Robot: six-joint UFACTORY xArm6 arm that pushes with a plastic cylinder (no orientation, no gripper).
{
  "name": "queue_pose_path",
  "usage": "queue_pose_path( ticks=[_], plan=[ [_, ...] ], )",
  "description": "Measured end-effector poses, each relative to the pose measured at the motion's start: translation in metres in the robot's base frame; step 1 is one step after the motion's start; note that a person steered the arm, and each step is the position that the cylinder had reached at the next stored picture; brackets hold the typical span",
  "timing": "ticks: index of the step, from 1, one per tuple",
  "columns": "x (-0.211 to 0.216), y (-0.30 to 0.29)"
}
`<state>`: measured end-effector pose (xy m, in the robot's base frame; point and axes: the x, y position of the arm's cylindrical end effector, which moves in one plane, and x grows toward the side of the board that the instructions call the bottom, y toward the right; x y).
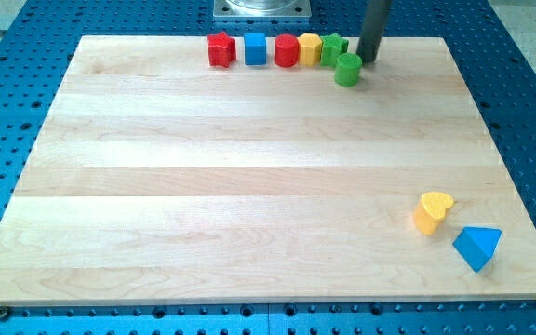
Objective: Move the red circle to the heart
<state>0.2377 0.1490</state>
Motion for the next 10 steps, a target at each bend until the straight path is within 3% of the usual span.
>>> queue_pose_path(
  ticks=[1, 3, 6, 7, 8, 10],
  plan=[
    [-0.025, -0.004],
    [-0.026, -0.067],
    [-0.024, -0.071],
    [0.031, -0.071],
    [0.049, -0.075],
    [0.004, -0.083]
  ],
)
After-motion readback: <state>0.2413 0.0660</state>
